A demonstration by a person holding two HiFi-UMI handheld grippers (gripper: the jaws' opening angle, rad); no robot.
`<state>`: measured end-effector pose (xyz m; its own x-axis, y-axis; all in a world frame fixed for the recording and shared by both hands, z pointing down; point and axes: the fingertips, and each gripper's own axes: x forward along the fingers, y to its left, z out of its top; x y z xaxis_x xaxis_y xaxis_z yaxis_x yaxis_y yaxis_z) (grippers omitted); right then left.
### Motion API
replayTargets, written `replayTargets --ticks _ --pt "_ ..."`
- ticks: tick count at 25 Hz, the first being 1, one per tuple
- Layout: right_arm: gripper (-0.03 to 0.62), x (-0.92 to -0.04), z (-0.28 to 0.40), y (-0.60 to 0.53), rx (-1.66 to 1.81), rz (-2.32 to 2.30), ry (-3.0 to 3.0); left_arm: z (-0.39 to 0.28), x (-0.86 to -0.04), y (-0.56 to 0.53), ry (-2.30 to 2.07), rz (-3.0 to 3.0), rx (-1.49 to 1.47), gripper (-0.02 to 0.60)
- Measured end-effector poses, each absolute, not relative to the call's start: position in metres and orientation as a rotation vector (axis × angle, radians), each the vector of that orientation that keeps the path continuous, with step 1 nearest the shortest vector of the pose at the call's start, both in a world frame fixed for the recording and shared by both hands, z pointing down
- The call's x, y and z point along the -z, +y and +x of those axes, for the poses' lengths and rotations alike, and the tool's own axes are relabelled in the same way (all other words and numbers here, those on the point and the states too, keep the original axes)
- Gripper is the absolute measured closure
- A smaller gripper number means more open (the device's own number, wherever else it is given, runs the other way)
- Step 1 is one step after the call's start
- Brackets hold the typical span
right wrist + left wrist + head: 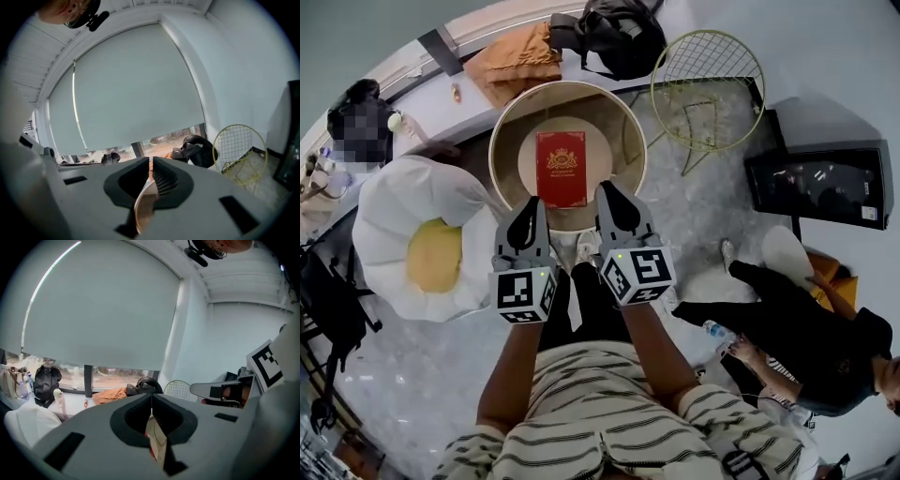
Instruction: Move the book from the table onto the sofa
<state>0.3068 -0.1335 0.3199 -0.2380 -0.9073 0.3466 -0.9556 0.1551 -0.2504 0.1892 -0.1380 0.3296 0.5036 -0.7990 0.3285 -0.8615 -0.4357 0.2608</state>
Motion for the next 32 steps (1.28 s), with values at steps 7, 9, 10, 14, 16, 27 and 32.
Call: replayTargets --ticks 7,9,10,14,16,27,32 --pt "0.540 -0.379 0.313 -0.147 -0.739 1.829 -2.252 0.200 -0.395 -0.146 -1.313 2.303 -0.284 0.572" --pt "0.537 -0.396 0.313 -0.149 -0.776 1.813 -2.237 0.200 -0.414 -0.148 -1.301 2.284 -0.306 0.571" --pt "0.530 -0.406 0.313 -0.149 -0.795 1.803 -2.228 0.200 -0.425 -0.150 -1.293 2.272 -0.319 0.561" --pt "0.498 -0.452 0.318 -0.151 -0.911 1.778 -2.180 0.201 -0.465 -0.154 -1.258 2.213 -0.352 0.518" --pt "0.479 -0.475 0.320 -0.151 -0.967 1.773 -2.151 0.199 -0.484 -0.155 -1.249 2.185 -0.367 0.511" --pt "0.418 -0.569 0.327 -0.160 -1.119 1.727 -2.045 0.195 -0.574 -0.166 -1.198 2.066 -0.448 0.442" --pt "0.387 -0.607 0.326 -0.168 -1.167 1.690 -2.003 0.195 -0.612 -0.171 -1.182 2.018 -0.489 0.413"
